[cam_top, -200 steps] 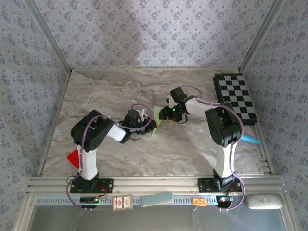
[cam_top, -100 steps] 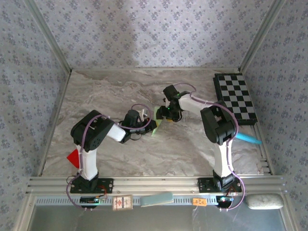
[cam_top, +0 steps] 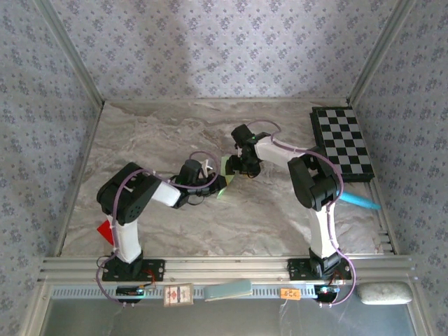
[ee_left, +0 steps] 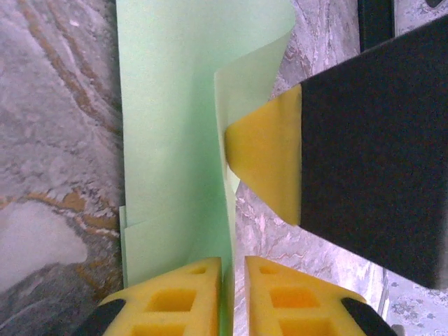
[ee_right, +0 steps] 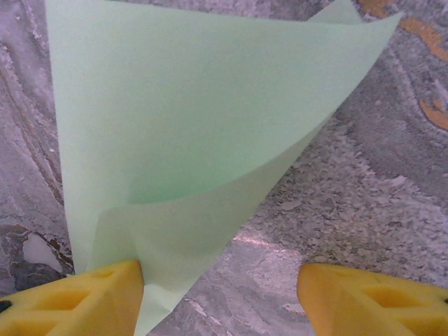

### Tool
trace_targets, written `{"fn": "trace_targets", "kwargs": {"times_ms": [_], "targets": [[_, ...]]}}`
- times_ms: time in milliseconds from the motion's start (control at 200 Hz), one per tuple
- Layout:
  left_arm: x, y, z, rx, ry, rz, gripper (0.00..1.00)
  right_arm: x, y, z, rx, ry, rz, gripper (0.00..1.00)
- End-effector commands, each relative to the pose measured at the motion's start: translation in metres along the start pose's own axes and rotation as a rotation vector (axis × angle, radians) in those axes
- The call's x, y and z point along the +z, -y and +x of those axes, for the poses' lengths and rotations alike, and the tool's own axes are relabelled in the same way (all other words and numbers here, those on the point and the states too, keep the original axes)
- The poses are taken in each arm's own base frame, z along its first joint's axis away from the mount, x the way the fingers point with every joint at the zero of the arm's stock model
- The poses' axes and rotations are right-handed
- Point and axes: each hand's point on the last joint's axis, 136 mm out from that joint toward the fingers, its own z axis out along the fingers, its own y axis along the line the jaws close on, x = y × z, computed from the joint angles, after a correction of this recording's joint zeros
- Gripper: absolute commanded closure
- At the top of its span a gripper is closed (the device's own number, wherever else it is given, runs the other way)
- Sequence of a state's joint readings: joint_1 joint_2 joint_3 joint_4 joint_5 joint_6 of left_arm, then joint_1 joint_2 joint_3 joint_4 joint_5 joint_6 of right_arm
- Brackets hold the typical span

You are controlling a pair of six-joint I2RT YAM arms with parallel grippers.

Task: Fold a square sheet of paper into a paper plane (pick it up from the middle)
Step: Fifth fold the wing at the center of the table.

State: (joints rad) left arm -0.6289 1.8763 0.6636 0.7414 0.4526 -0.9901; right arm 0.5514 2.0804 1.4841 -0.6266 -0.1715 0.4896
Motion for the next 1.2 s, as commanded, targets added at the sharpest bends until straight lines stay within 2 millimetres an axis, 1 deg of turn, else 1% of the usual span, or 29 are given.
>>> {"fn": "trace_targets", "kwargs": {"times_ms": [0, 210, 290, 375, 530, 670, 735, 750, 815, 940, 1064, 1194], "targets": [[-0.008, -0.009, 0.004, 0.006, -0.005, -0.056, 0.82, 0.049, 0.045, 0.037, 0.049, -0.135, 0.153, 0.33], [-0.009, -0.005, 0.001, 0.029, -0.005, -0.059, 0.8, 0.047, 0.033, 0.034, 0.062, -0.133, 0.095, 0.32], [-0.008, -0.007, 0.002, 0.032, -0.013, -0.071, 0.82, 0.042, 0.026, 0.031, 0.057, -0.125, 0.06, 0.32], [-0.007, -0.01, 0.002, 0.037, -0.018, -0.082, 0.84, 0.029, 0.013, 0.024, 0.046, -0.097, 0.003, 0.32], [-0.004, -0.011, 0.002, 0.045, -0.024, -0.083, 0.83, -0.003, -0.007, 0.012, 0.014, -0.041, -0.085, 0.32], [-0.002, -0.012, 0.002, 0.053, -0.033, -0.086, 0.87, -0.02, -0.021, 0.005, -0.019, -0.018, -0.154, 0.33], [-0.002, -0.013, 0.002, 0.052, -0.032, -0.089, 0.9, -0.029, -0.021, 0.003, -0.021, -0.004, -0.167, 0.33], [-0.002, -0.014, 0.003, 0.051, -0.034, -0.089, 0.91, -0.033, -0.024, -0.003, -0.028, 0.024, -0.181, 0.33], [-0.003, -0.013, 0.003, 0.052, -0.033, -0.082, 0.93, -0.044, -0.022, -0.008, -0.032, 0.064, -0.192, 0.33], [-0.004, -0.004, 0.0, 0.046, -0.032, -0.037, 0.96, -0.061, -0.016, -0.014, -0.062, 0.134, -0.23, 0.33], [-0.006, 0.004, -0.001, 0.029, -0.031, 0.012, 0.98, -0.066, -0.009, -0.01, -0.103, 0.159, -0.32, 0.33], [-0.006, 0.008, 0.0, 0.019, -0.031, 0.039, 0.99, -0.061, -0.002, -0.003, -0.158, 0.148, -0.372, 0.35]]}}
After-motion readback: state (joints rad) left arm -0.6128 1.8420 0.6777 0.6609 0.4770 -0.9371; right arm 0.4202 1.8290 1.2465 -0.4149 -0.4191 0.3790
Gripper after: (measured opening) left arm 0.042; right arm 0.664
